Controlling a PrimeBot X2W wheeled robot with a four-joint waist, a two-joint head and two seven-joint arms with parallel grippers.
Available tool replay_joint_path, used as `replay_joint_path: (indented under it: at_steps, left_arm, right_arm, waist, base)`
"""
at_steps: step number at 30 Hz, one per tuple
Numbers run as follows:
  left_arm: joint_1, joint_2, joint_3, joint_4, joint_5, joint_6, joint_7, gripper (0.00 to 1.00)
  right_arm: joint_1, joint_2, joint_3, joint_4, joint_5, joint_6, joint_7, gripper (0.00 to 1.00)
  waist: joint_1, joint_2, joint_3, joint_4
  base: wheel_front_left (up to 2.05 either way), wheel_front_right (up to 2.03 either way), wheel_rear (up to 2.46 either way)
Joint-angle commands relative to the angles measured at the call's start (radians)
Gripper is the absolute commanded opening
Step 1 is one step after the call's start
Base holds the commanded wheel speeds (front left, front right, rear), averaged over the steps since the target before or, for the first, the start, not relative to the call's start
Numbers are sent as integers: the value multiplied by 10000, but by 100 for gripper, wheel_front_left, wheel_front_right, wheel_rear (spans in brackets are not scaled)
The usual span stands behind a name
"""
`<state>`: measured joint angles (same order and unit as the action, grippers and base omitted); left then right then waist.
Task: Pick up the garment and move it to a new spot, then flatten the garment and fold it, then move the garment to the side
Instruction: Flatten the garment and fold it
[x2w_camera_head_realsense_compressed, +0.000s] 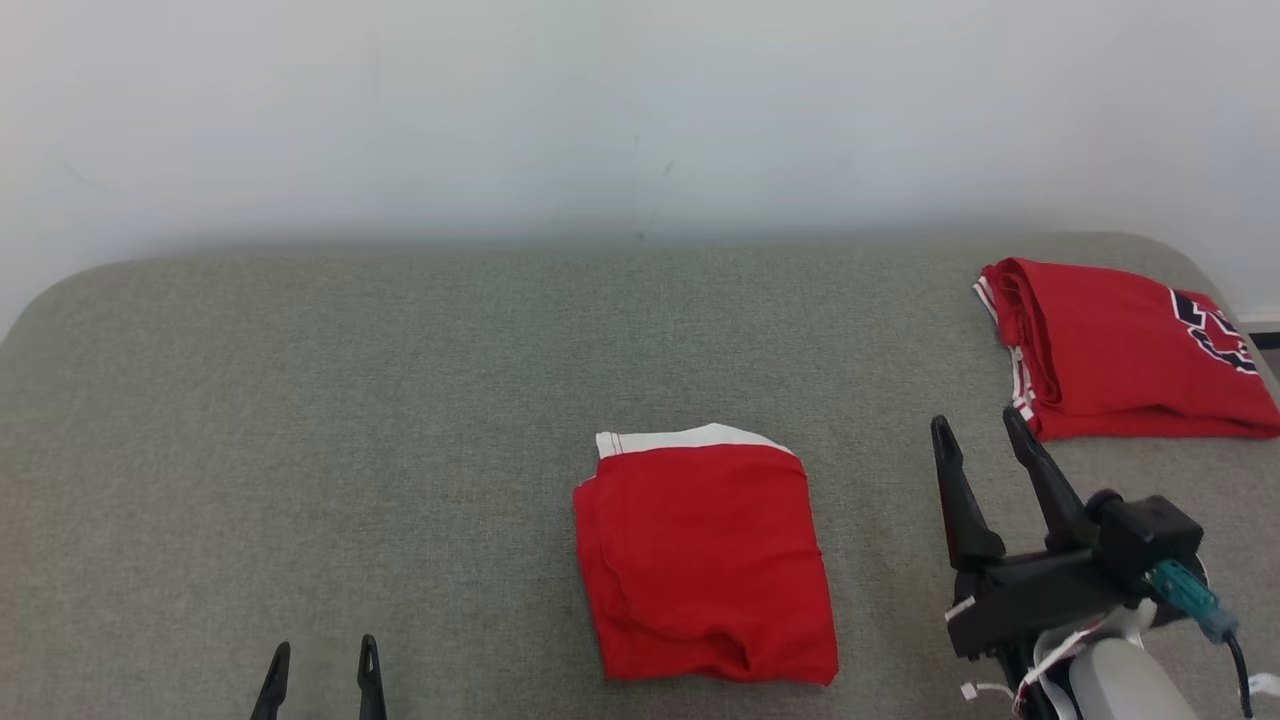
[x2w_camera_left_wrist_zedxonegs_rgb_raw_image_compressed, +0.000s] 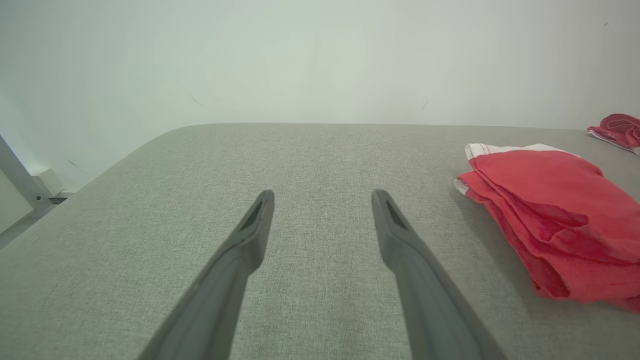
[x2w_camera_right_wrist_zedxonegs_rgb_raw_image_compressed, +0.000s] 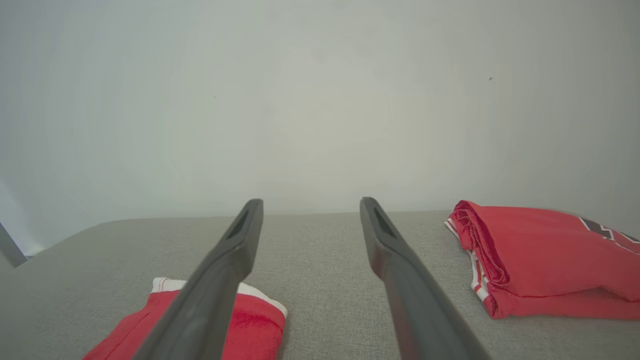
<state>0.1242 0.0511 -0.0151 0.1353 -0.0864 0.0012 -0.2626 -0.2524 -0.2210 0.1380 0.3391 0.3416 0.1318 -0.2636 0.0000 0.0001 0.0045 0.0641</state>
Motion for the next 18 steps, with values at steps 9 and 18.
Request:
replay_joint_path:
  at_steps: [9,18]
  left_arm:
    - [145,-12,159,-145,200,122,-28,100]
    - [165,-9,371,-269,164,232,-28,100]
  right_arm:
    - [1706,1064,-1224,-1090,-899,-30,1,100]
    - [2740,1602,-1148,-1763,-1925,-30,2,100]
  waist:
    - [0,-1,-43,-612]
    - [0,-1,-38,-902]
  base:
    - [0,0,0]
    - [0,0,0]
